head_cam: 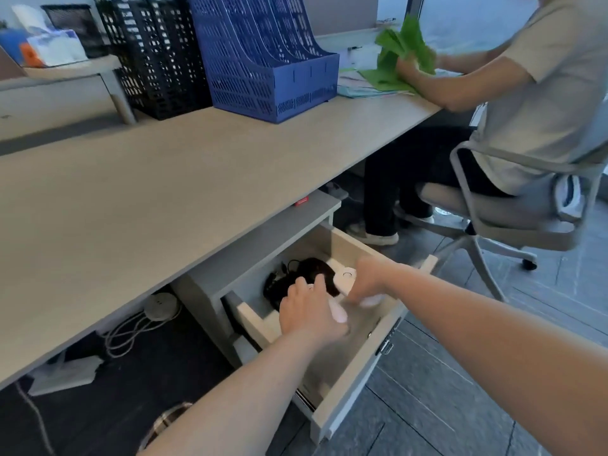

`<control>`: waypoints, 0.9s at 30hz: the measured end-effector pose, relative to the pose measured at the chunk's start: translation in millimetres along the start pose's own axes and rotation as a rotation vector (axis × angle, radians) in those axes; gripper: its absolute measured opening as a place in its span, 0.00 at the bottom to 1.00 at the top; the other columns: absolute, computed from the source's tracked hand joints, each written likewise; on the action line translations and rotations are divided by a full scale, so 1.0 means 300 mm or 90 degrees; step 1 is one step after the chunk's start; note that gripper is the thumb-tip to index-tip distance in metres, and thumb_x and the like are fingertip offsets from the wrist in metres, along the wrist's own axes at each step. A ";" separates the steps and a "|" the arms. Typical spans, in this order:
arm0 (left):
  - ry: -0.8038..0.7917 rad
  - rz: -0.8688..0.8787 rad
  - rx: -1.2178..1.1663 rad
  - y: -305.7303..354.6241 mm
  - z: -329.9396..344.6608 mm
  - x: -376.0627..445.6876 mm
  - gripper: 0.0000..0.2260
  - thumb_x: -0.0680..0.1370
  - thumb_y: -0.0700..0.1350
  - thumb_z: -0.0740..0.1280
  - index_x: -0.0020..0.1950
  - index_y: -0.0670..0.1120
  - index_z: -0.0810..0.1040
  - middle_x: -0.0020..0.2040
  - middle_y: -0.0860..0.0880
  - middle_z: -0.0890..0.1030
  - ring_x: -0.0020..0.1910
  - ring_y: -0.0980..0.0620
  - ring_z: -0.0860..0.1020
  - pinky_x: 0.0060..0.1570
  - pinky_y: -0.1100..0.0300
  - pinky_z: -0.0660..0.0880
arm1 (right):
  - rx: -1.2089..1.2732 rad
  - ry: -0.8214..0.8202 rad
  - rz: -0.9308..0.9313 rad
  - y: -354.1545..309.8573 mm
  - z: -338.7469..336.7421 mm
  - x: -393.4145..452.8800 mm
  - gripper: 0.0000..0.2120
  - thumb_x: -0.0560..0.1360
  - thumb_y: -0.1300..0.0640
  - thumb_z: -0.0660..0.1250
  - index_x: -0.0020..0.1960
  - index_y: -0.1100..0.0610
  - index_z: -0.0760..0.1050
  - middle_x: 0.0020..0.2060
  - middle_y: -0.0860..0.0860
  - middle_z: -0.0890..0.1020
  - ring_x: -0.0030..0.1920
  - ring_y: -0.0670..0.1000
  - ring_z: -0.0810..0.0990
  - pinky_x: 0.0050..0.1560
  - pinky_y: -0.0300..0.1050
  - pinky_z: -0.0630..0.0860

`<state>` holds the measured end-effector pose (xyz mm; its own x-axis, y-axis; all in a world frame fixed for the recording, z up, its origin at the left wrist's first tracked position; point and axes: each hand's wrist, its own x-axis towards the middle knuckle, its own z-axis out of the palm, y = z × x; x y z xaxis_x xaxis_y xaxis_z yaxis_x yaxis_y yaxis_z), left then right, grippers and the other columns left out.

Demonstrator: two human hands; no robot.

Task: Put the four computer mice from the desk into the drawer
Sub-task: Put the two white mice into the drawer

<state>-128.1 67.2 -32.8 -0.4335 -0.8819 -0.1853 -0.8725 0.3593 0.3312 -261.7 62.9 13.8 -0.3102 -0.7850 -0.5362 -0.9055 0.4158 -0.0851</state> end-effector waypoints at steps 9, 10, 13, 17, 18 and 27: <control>-0.093 -0.059 0.063 0.024 0.179 0.024 0.30 0.69 0.57 0.70 0.67 0.48 0.64 0.64 0.43 0.69 0.65 0.43 0.65 0.61 0.52 0.64 | -0.143 -0.148 -0.032 -0.005 0.118 0.074 0.16 0.72 0.56 0.70 0.57 0.62 0.76 0.52 0.57 0.81 0.50 0.55 0.81 0.48 0.44 0.77; -0.091 -0.057 0.076 0.023 0.185 0.031 0.30 0.69 0.58 0.69 0.66 0.48 0.65 0.64 0.43 0.69 0.65 0.43 0.64 0.61 0.52 0.63 | -0.157 -0.139 -0.040 -0.006 0.128 0.083 0.19 0.72 0.55 0.69 0.61 0.62 0.75 0.56 0.57 0.80 0.55 0.56 0.80 0.52 0.45 0.77; -0.091 -0.052 0.093 0.018 0.197 0.037 0.31 0.68 0.61 0.69 0.66 0.49 0.65 0.64 0.44 0.68 0.65 0.43 0.63 0.61 0.51 0.63 | -0.175 -0.132 -0.058 -0.009 0.148 0.104 0.23 0.72 0.55 0.70 0.64 0.62 0.72 0.60 0.58 0.78 0.59 0.57 0.79 0.58 0.47 0.76; -0.096 -0.053 0.092 0.009 0.206 0.034 0.34 0.67 0.59 0.70 0.69 0.50 0.62 0.66 0.44 0.65 0.66 0.43 0.63 0.63 0.49 0.63 | -0.206 -0.130 -0.071 -0.010 0.172 0.125 0.25 0.71 0.53 0.72 0.64 0.63 0.71 0.59 0.58 0.79 0.58 0.57 0.79 0.60 0.49 0.78; -0.101 -0.056 0.086 0.008 0.204 0.036 0.35 0.68 0.59 0.70 0.69 0.50 0.61 0.66 0.44 0.64 0.66 0.43 0.63 0.63 0.49 0.63 | -0.214 -0.121 -0.073 -0.009 0.177 0.130 0.26 0.70 0.53 0.73 0.64 0.63 0.71 0.59 0.57 0.78 0.58 0.57 0.79 0.60 0.49 0.78; -0.120 -0.076 0.068 0.020 0.166 0.017 0.35 0.68 0.56 0.71 0.70 0.50 0.61 0.66 0.45 0.64 0.66 0.44 0.64 0.62 0.51 0.64 | -0.145 -0.022 -0.069 0.001 0.174 0.122 0.20 0.71 0.53 0.70 0.59 0.61 0.73 0.56 0.57 0.80 0.55 0.58 0.80 0.53 0.48 0.78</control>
<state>-146.9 80.0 -77.7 -0.3520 -0.8508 -0.3901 -0.9344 0.2953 0.1991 -258.1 58.3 -49.8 -0.2006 -0.8014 -0.5635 -0.9762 0.2120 0.0460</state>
